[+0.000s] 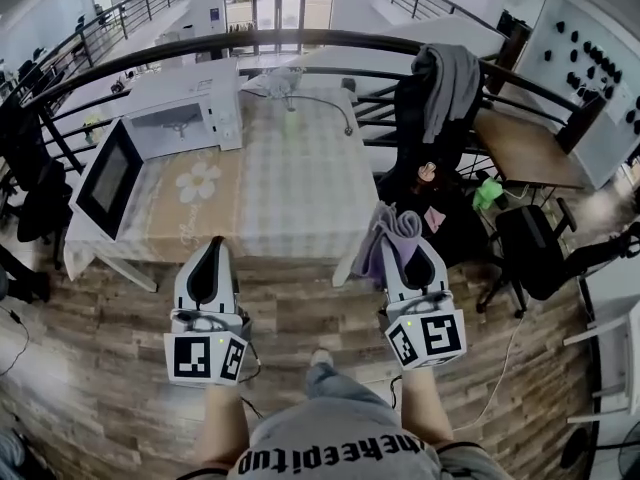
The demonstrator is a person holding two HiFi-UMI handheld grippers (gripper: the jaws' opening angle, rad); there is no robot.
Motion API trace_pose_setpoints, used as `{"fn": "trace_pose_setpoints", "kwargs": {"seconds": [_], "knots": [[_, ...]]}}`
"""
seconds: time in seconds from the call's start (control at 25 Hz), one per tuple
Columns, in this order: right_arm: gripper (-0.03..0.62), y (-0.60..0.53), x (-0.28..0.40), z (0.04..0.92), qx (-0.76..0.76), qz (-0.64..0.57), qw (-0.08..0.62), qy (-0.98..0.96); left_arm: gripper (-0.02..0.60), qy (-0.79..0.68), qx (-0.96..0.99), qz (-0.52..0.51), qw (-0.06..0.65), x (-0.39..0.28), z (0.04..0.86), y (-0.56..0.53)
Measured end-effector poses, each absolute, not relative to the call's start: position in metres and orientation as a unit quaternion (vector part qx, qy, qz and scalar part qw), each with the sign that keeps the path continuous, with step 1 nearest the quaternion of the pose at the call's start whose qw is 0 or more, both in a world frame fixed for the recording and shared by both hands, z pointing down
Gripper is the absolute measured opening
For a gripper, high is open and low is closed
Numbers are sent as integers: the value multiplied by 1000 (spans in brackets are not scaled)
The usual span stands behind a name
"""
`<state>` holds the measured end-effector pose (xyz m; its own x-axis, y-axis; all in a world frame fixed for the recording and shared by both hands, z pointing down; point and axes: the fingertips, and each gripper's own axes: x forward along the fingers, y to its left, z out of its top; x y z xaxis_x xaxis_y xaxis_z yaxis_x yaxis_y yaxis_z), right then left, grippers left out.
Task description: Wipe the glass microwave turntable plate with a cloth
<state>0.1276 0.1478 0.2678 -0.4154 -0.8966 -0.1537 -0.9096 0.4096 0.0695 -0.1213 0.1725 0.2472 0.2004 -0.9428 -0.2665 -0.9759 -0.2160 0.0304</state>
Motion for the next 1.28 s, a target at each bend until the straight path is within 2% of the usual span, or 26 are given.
{"fn": "trace_pose_setpoints", "kwargs": {"seconds": [0.48,1.28], "knots": [[110,44,144,264,-497,77,51,863,11,648,-747,116,92,-97,240,90],[110,-43,137,282,-472,42,54,879,11,673,-729,96,84,-102,248,19]]}}
